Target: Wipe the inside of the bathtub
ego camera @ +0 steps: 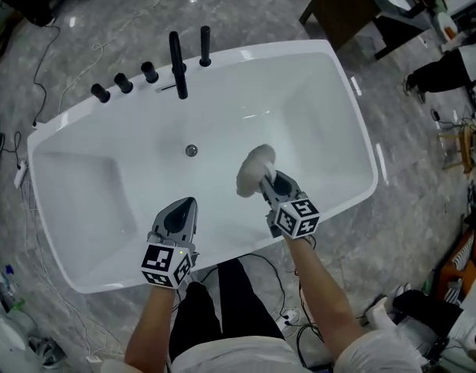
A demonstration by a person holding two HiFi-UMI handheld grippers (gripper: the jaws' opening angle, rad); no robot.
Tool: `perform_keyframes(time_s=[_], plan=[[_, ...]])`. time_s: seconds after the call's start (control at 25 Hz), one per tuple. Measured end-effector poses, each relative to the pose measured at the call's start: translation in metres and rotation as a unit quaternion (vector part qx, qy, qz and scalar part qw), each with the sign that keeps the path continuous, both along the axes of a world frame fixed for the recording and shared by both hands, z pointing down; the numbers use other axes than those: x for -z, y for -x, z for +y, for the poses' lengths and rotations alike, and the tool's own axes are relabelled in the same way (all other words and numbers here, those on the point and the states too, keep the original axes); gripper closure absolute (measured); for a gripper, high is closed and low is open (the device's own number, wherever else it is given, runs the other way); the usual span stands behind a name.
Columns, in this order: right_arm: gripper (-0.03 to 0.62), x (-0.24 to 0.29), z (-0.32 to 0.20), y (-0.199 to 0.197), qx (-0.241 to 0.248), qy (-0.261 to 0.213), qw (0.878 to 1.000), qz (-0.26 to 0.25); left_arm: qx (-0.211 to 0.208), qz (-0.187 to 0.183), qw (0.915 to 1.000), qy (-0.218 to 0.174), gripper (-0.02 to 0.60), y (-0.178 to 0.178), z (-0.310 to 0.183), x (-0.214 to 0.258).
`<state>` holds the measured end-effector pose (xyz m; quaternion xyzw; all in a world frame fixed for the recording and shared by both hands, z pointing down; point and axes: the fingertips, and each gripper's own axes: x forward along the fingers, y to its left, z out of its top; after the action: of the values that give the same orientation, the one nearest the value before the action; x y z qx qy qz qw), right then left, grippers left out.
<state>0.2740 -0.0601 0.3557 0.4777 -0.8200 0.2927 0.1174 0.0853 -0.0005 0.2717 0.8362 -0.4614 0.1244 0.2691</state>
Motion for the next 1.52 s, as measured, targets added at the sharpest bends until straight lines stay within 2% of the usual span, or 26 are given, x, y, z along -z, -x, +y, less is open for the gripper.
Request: perform_keyframes(time_s=[0.16, 0.36, 0.68, 0.88, 1.08, 1.24, 1.52], plan=[[0.496, 0.051, 0.056, 0.028, -0.013, -0.003, 1.000, -0.021, 0.000, 0.009, 1.0000, 0.000, 0.569, 0.036, 0.044, 0.036], [0.496, 0.114, 0.117, 0.071, 0.002, -0.027, 1.000, -0.016, 0.001, 0.008, 0.9999, -0.006, 0.569, 0.078, 0.100, 0.076], [0.496, 0.202, 0.190, 0.140, 0.026, -0.079, 0.996, -0.019, 0.002, 0.012, 0.9988, -0.048, 0.569, 0.140, 0.170, 0.135], [0.496, 0.253, 0.226, 0.166, 0.029, -0.119, 0.992, -0.019, 0.006, 0.015, 0.9967, -0.079, 0.569, 0.168, 0.210, 0.172], [0.496, 0.281, 0.265, 0.187, 0.035, -0.138, 0.990, -0.020, 0.026, 0.013, 0.9959, -0.086, 0.569, 0.206, 0.246, 0.184], [0.496, 0.282, 0.289, 0.199, 0.051, -0.130, 0.990, -0.015, 0.042, 0.006, 0.9959, -0.080, 0.569, 0.230, 0.268, 0.182], [0.494, 0.289, 0.295, 0.208, 0.062, -0.140, 0.988, -0.020, 0.067, -0.010, 0.9936, -0.091, 0.569, 0.251, 0.287, 0.184]])
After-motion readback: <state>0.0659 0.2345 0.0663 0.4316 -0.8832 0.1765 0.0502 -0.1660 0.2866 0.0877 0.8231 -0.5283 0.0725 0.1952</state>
